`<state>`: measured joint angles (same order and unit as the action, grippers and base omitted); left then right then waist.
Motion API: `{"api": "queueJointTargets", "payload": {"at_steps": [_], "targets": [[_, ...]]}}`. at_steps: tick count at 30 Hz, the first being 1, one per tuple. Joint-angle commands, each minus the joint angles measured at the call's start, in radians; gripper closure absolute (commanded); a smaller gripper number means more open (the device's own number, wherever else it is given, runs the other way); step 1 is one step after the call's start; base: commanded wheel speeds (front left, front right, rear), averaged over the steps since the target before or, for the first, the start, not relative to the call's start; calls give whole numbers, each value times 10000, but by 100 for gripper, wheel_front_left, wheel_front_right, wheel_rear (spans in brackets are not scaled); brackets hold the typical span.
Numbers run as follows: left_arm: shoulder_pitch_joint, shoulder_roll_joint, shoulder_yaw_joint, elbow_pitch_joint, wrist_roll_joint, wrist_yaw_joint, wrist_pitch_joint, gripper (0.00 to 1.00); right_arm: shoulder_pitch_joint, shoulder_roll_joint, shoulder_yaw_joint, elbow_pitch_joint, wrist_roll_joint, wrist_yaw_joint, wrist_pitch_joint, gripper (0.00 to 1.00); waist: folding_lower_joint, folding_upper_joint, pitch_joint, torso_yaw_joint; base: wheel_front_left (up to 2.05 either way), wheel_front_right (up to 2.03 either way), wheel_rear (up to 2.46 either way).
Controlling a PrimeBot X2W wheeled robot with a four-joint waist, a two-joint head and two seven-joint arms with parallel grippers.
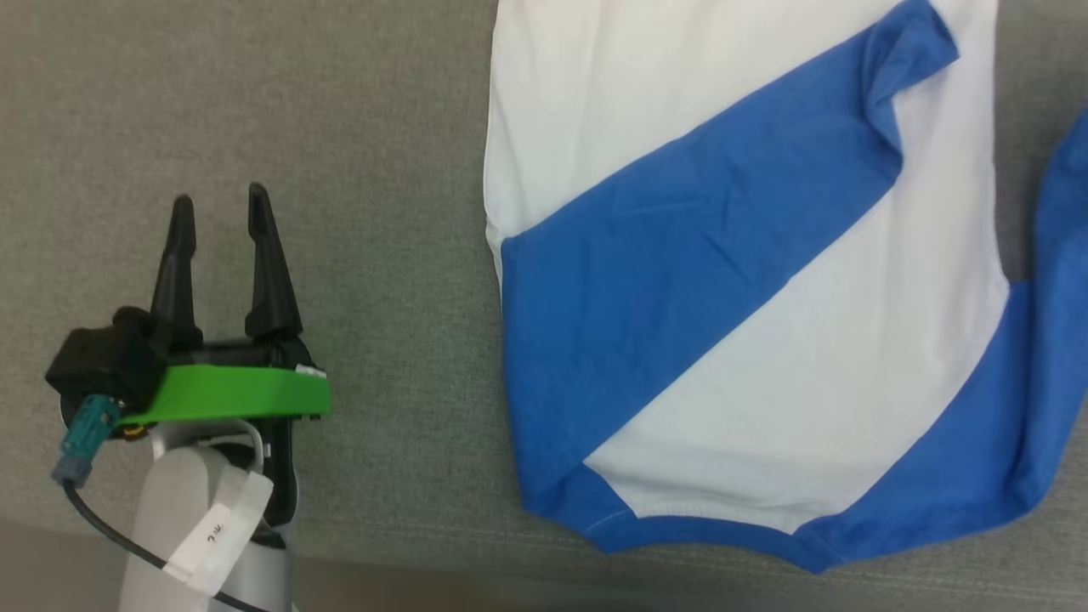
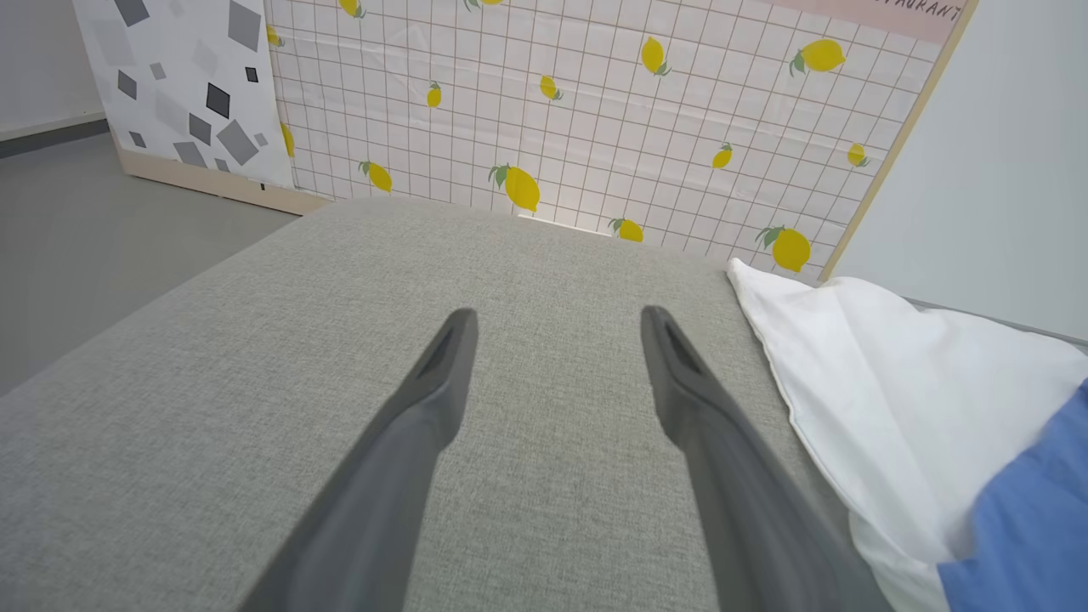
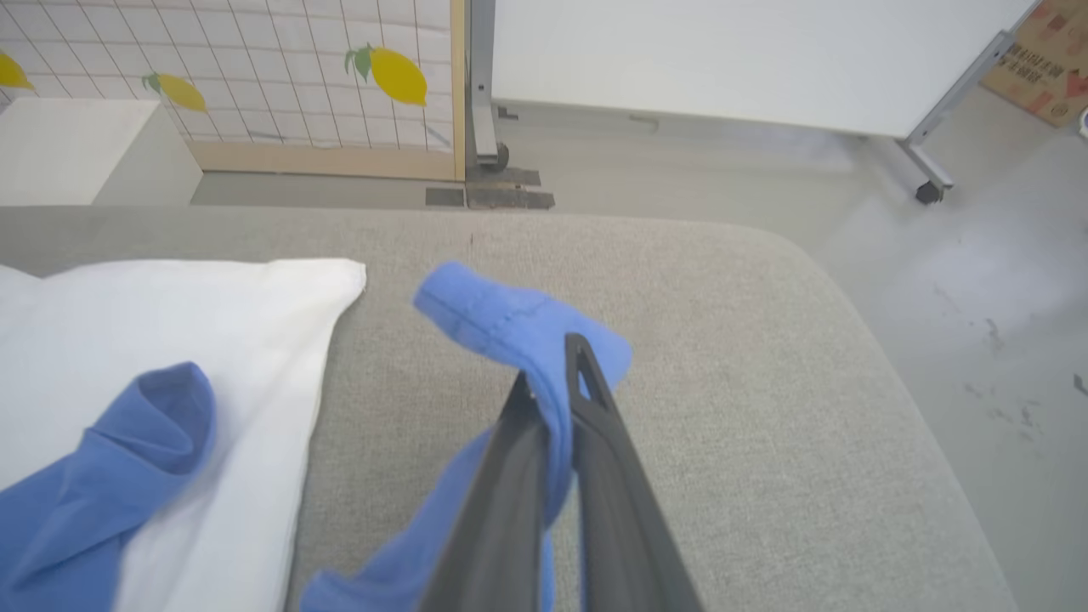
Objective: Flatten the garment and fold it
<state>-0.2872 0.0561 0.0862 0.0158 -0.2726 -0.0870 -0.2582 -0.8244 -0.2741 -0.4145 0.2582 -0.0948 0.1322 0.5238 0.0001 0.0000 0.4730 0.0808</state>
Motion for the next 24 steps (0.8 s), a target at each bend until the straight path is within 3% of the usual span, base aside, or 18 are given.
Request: {"api": "queueJointTargets", "payload": {"at_steps": [1, 8, 14, 19, 24], "targets": [[220, -43, -13, 109, 31, -20, -36, 0, 197, -44, 307, -482, 131, -15, 154, 100, -1, 0, -988, -183, 0, 0, 0], [564, -53, -178, 522, -78, -84, -36, 0, 715, -82, 2004, -2250, 914, -15, 1220, 100, -1, 0, -1914, 14, 0, 0, 0], [767, -56, -227, 674, -265, -104, -36, 0, 965, 145, 3639, -2866, 1268, -15, 1952, 100, -1, 0, -2235, 336, 0, 0, 0], [851, -57, -383, 671, -463, -30, -36, 0, 987, 265, 5027, -2495, 1483, -15, 2210, 100, -1, 0, -2235, 642, 0, 0, 0], [781, -57, -516, 677, -660, 14, -36, 0, 790, 547, 6119, -1281, 1693, -15, 2039, 100, -1, 0, -1988, 926, 0, 0, 0]]}}
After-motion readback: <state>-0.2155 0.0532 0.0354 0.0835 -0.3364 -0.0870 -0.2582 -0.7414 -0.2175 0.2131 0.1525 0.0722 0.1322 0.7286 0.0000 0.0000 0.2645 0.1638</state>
